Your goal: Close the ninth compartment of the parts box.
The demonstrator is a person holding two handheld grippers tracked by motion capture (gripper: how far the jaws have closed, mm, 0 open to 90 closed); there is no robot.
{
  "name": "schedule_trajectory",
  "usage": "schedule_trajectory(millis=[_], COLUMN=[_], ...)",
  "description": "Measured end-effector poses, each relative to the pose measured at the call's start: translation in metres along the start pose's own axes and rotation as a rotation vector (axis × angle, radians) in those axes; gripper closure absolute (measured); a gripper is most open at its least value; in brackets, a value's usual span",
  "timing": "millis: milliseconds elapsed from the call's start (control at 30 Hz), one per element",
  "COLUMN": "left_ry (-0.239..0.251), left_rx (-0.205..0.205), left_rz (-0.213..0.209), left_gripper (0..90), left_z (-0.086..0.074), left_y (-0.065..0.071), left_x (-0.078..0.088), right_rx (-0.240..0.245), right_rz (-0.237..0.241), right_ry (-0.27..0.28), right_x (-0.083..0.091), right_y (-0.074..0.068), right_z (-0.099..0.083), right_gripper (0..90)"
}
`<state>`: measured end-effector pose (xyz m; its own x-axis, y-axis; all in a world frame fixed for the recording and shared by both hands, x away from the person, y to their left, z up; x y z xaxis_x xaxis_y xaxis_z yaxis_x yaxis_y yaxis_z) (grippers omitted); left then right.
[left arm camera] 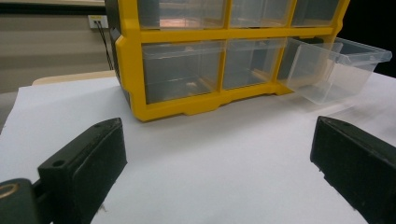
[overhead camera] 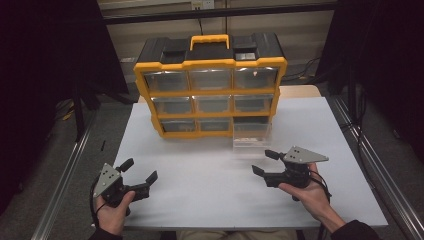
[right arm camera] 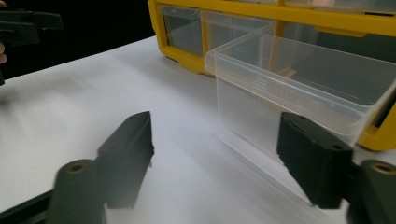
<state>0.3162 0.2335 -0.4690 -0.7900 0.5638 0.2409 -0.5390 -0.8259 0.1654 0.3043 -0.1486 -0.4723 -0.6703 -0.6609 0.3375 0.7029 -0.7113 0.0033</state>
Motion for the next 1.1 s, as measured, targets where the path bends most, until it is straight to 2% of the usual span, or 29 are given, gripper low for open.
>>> schedule_trajectory(millis=[133,167,200,233,567,767,800,933,1100], left_ry=[0.002,0.0,0.001,0.0,0.001,0.002,0.004,0.004,0.002], left_rx=[0.001,-0.002,-0.002,-0.002,-0.011,-0.009,0.001,-0.004,-0.005], left_rz=[0.001,0.001,0.001,0.002,0.003,0.003,-0.002,0.001,0.004], left_gripper=[3.4,3.4,3.4,3.4,3.4,3.4,3.4,3.4,3.4], left_z=[0.0,0.0,0.0,0.0,0.001,0.001,0.001,0.001,0.0], left_y=[0.0,0.0,0.0,0.0,-0.001,-0.001,0.0,0.0,-0.001], left_x=[0.0,0.0,0.0,0.0,0.001,0.001,0.0,0.001,0.0], right_rx=[0.014,0.014,0.016,0.016,0.038,0.023,0.026,0.02,0.005], right_rz=[0.011,0.011,0.018,0.018,0.057,0.058,0.059,0.063,0.051], right_ry=[0.002,0.002,-0.002,-0.002,-0.03,-0.03,-0.031,-0.045,-0.064], right_x=[-0.005,-0.005,-0.007,-0.007,-0.011,-0.01,-0.01,-0.013,-0.017], right_y=[-0.003,-0.003,-0.004,-0.004,-0.01,-0.009,-0.009,-0.006,-0.003], right_z=[0.0,0.0,0.0,0.0,-0.004,-0.005,-0.005,-0.007,-0.009], right_gripper=[41.7,41.7,46.6,46.6,69.2,83.1,85.1,90.0,90.0])
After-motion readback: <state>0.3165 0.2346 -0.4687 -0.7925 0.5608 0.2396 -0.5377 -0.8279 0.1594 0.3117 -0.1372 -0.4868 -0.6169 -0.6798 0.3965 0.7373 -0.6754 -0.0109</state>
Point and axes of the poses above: each handheld gripper's, and its own axes: x roughly backward along the jaws, z roughly out of its top, y roughly to its right, the point moved 8 cm from there along -x, roughly forward along the jaws, and after that the axes turned 6 degrees about x, right-handed, at the moved point
